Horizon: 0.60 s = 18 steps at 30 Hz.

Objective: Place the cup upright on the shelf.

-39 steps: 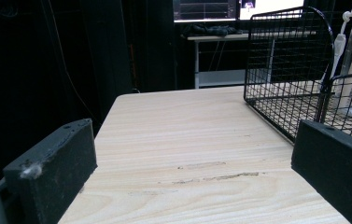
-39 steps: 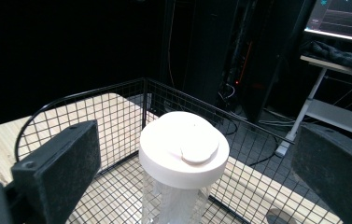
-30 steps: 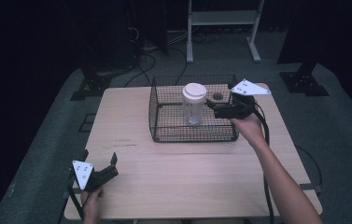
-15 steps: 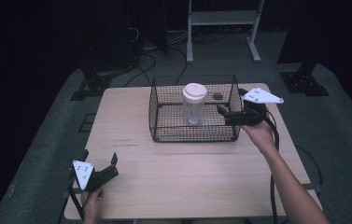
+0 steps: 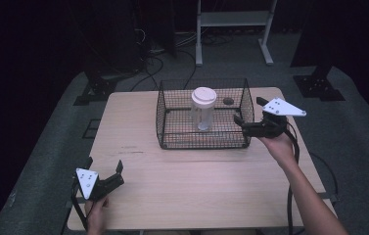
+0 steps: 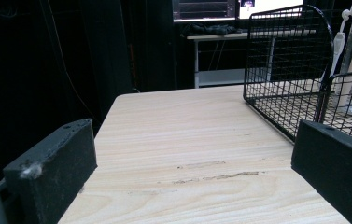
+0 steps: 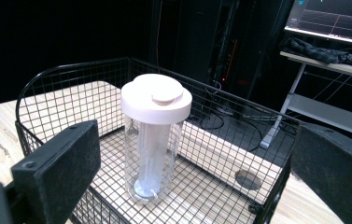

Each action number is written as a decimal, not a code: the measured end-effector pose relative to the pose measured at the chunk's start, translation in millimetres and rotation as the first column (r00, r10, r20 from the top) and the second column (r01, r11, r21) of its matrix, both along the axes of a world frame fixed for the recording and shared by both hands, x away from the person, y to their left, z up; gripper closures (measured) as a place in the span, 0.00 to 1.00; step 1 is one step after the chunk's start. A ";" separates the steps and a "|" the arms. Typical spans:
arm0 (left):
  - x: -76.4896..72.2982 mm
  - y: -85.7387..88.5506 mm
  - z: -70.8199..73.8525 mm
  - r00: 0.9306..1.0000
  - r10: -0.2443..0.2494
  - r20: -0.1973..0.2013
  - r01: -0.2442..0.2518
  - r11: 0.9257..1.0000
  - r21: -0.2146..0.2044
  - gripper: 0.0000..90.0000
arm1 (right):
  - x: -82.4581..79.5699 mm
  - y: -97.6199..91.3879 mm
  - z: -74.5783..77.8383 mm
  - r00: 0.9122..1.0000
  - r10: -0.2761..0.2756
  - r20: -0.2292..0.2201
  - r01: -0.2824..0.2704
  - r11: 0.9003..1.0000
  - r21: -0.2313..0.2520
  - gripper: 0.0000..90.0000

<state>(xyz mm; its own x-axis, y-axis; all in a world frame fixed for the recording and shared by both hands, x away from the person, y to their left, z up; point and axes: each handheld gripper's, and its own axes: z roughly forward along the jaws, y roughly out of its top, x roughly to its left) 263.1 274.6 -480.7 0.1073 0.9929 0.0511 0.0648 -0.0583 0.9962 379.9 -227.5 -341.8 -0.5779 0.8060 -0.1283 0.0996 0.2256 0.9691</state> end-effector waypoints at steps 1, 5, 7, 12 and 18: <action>0.0 0.0 0.0 1.000 0.000 0.000 0.000 1.000 0.001 0.00 | -1.0 -0.8 -0.8 1.000 -0.001 0.001 0.001 1.000 -0.005 0.01; -0.1 0.3 0.0 1.000 0.001 -0.002 -0.001 1.000 0.000 0.00 | -4.4 -5.4 -5.2 1.000 -0.008 -0.004 0.007 1.000 -0.007 0.01; -0.1 0.2 0.0 1.000 0.001 -0.001 -0.001 1.000 0.002 0.00 | -5.8 -9.1 -7.7 1.000 -0.006 -0.009 0.006 1.000 0.005 0.01; -0.1 0.5 0.0 1.000 0.002 -0.001 -0.002 1.000 0.000 0.00 | -9.9 -18.4 -13.1 1.000 -0.024 -0.016 0.024 1.000 0.015 0.01; -0.1 0.2 0.0 1.000 0.001 -0.001 -0.001 1.000 0.002 0.00 | -15.1 -26.5 -17.4 0.999 -0.033 -0.022 0.033 0.999 0.012 0.01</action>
<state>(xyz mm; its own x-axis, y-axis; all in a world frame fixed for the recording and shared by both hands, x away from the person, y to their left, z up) 263.0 274.9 -480.7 0.1061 0.9930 0.0527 0.0658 -0.0599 0.9960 364.9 -253.9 -359.2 -0.5534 0.8262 -0.1056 0.1282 0.2098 0.9693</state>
